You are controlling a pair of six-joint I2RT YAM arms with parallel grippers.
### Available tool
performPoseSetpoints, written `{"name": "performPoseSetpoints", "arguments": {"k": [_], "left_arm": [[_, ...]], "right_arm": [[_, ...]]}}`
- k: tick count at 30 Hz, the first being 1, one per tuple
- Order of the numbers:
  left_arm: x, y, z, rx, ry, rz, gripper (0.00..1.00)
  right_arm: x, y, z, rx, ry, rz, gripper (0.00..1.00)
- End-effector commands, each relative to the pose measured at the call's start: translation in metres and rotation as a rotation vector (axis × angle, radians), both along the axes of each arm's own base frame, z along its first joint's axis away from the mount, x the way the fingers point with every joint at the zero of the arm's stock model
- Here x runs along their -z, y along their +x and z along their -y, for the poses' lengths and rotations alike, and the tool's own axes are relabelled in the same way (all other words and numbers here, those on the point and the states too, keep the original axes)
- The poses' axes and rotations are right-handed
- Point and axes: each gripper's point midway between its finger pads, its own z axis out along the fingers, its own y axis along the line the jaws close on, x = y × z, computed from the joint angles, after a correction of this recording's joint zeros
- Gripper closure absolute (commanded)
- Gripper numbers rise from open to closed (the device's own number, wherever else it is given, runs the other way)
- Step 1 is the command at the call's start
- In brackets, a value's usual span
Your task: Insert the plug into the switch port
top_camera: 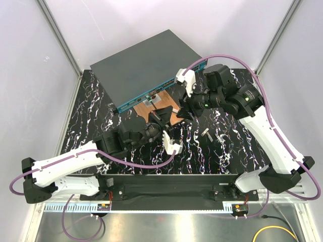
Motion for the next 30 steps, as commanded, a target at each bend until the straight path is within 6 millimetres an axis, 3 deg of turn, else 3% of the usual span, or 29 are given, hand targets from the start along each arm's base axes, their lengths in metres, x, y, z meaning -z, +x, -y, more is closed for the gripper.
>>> {"name": "performPoseSetpoints", "arguments": {"k": [1, 4, 8, 11, 13, 14, 19, 20, 23, 26, 29, 30], "left_arm": [[-0.023, -0.002, 0.005, 0.01, -0.072, 0.058, 1.0], [-0.024, -0.003, 0.007, 0.012, -0.079, 0.053, 1.0], [-0.024, -0.005, 0.007, 0.02, -0.085, 0.051, 1.0], [-0.025, -0.007, 0.007, 0.029, -0.102, 0.034, 1.0], [-0.025, -0.007, 0.008, 0.028, -0.111, 0.024, 0.98], [-0.026, -0.006, 0.007, 0.024, -0.118, 0.022, 0.94], [-0.034, -0.004, -0.004, -0.038, -0.21, -0.075, 0.55], [-0.034, -0.003, -0.008, -0.055, -0.224, -0.106, 0.43], [-0.045, -0.004, -0.028, -0.113, -0.335, -0.225, 0.28], [-0.051, -0.004, -0.05, -0.176, -0.445, -0.333, 0.2], [-0.059, 0.002, -0.076, -0.247, -0.573, -0.465, 0.15], [-0.061, 0.016, -0.094, -0.321, -0.678, -0.546, 0.13]], "right_arm": [[-0.012, 0.01, -0.005, 0.021, 0.028, 0.043, 0.53], [-0.011, 0.01, -0.007, 0.015, 0.027, 0.038, 0.56], [-0.012, 0.01, -0.009, 0.007, 0.029, 0.043, 0.72], [-0.014, 0.006, -0.01, -0.021, 0.036, 0.05, 0.97], [-0.016, 0.006, -0.009, -0.024, 0.041, 0.06, 1.0], [-0.017, 0.005, -0.009, -0.032, 0.044, 0.072, 1.0], [-0.016, 0.014, 0.001, 0.042, 0.024, 0.114, 1.0], [-0.015, 0.016, 0.004, 0.064, 0.023, 0.11, 1.0], [-0.008, 0.02, 0.012, 0.137, 0.023, 0.108, 1.0], [0.0, 0.025, 0.022, 0.205, 0.02, 0.112, 1.0], [0.002, 0.038, 0.033, 0.286, 0.02, 0.131, 1.0], [0.002, 0.04, 0.035, 0.301, 0.019, 0.139, 1.0]]}}
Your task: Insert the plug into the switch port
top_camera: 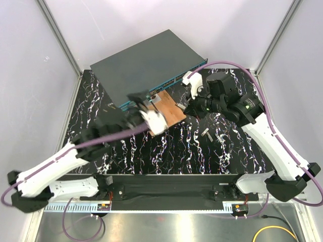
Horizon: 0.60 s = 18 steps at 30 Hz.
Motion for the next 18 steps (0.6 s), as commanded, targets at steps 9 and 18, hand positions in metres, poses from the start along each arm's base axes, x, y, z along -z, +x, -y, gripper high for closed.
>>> {"name": "performPoseSetpoints", "arguments": {"k": [9, 18], "left_arm": [[-0.043, 0.02, -0.134, -0.331, -1.051, -0.701, 0.09], [-0.004, 0.021, -0.173, -0.395, -1.517, -0.969, 0.05]], "right_arm": [[-0.018, 0.045, 0.005, 0.167, 0.074, 0.164, 1.0], [0.0, 0.075, -0.009, 0.217, 0.043, 0.149, 1.0]]}}
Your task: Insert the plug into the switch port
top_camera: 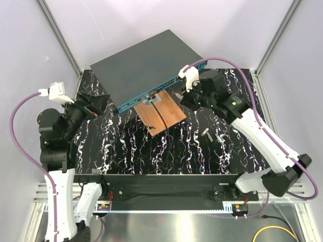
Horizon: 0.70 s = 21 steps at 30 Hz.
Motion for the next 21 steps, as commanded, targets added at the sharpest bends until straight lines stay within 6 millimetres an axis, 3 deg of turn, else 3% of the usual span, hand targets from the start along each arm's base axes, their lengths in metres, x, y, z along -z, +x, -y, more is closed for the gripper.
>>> {"name": "performPoseSetpoints", "arguments": {"k": [1, 3, 7, 12, 21], "left_arm": [[0.017, 0.003, 0.018, 0.127, -0.314, -0.116, 0.03], [0.029, 0.01, 0.014, 0.117, -0.403, -0.159, 0.01], [0.034, 0.02, 0.015, 0.161, -0.452, -0.125, 0.01], [0.057, 0.035, 0.011, 0.145, -0.501, -0.173, 0.02], [0.066, 0.047, 0.005, 0.118, -0.497, -0.178, 0.02]], "right_arm": [[-0.011, 0.02, -0.007, 0.046, 0.03, 0.048, 1.0], [-0.005, 0.021, -0.01, 0.047, 0.026, 0.044, 1.0], [-0.002, 0.026, -0.017, 0.048, 0.045, 0.061, 1.0], [0.007, 0.031, -0.027, 0.049, 0.051, 0.048, 1.0], [0.012, 0.034, -0.035, 0.092, 0.064, 0.007, 1.0]]}}
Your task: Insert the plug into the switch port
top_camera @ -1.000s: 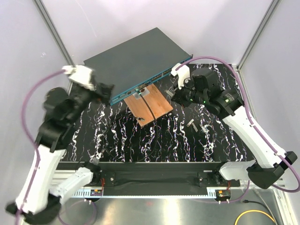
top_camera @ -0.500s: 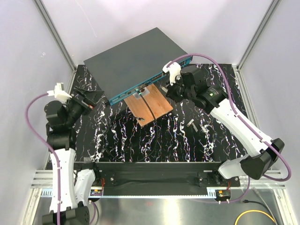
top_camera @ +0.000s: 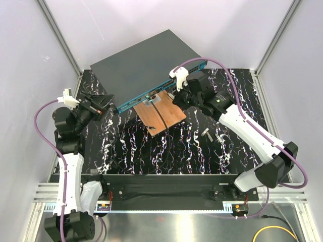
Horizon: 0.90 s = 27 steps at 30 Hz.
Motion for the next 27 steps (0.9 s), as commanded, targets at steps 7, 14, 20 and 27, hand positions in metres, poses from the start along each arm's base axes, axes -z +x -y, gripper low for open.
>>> {"name": "performPoseSetpoints", "arguments": {"k": [7, 14, 20, 27], "left_arm": [[-0.008, 0.009, -0.003, -0.007, 0.016, 0.051, 0.02], [0.001, 0.015, -0.005, -0.025, 0.02, 0.015, 0.02], [0.001, 0.016, 0.0, -0.006, 0.016, 0.023, 0.03], [0.006, 0.017, 0.001, -0.01, 0.02, 0.005, 0.03]], "right_arm": [[-0.026, 0.002, -0.011, 0.104, 0.1, -0.013, 1.0], [-0.023, 0.003, -0.02, 0.105, 0.074, -0.013, 1.0], [-0.023, 0.007, -0.023, 0.115, 0.067, -0.003, 1.0], [-0.023, 0.009, -0.03, 0.104, 0.069, -0.006, 1.0]]}}
